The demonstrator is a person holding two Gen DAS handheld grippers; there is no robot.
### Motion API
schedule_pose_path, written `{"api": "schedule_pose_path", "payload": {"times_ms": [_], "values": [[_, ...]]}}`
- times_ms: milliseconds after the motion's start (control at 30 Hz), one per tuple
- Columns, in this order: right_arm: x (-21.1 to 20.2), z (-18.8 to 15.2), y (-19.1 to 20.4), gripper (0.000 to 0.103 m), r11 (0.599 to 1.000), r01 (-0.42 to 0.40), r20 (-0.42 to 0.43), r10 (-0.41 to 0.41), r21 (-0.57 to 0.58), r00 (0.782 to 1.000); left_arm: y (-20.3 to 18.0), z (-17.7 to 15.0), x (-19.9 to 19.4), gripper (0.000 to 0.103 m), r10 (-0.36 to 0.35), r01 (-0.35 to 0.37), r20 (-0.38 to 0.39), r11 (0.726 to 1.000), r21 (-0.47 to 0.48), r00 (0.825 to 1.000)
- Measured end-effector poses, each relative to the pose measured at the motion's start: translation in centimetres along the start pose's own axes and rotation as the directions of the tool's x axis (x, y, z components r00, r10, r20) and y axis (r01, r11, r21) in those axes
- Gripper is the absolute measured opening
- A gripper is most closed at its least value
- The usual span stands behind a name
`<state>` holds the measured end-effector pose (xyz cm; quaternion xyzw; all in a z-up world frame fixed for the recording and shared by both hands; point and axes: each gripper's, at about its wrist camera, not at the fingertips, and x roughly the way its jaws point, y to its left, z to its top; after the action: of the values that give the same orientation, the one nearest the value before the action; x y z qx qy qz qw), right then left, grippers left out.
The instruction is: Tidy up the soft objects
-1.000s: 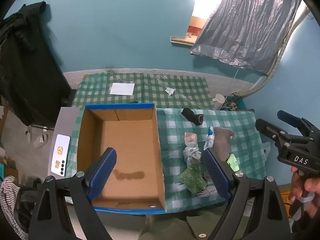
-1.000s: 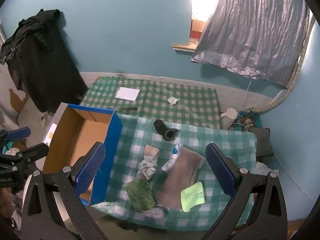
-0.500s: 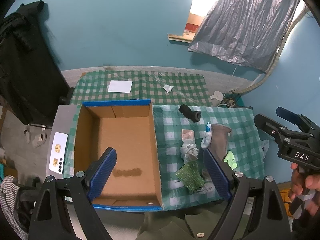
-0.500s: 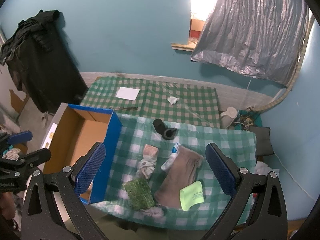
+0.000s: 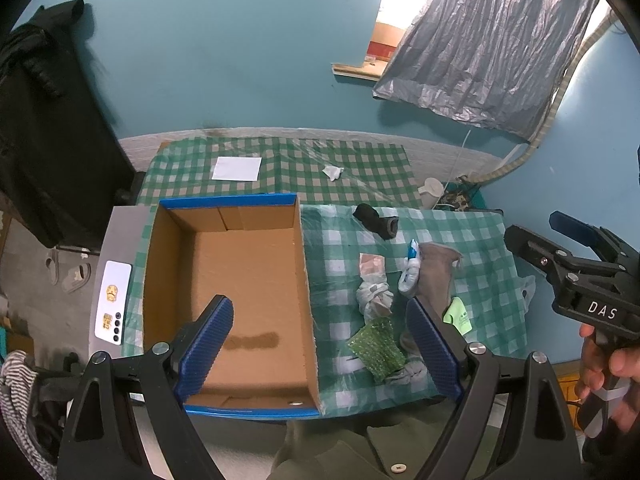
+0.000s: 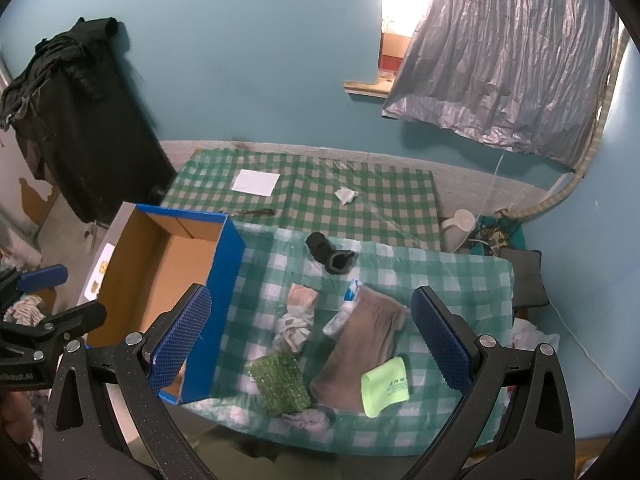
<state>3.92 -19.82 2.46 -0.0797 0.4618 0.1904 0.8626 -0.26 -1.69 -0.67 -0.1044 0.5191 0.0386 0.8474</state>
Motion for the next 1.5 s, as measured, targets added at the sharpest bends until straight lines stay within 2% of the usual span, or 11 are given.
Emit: {"api": "schedule_pose_path", "payload": {"times_ms": [1500], "values": [[0.94, 0.24, -0.14, 0.100, 1.000, -0.003, -0.016, 0.003, -0.003, 1.000, -0.42, -0.61, 0.20, 0.089, -0.004, 0.004, -0.023, 1.000, 0.002, 1.000]]}}
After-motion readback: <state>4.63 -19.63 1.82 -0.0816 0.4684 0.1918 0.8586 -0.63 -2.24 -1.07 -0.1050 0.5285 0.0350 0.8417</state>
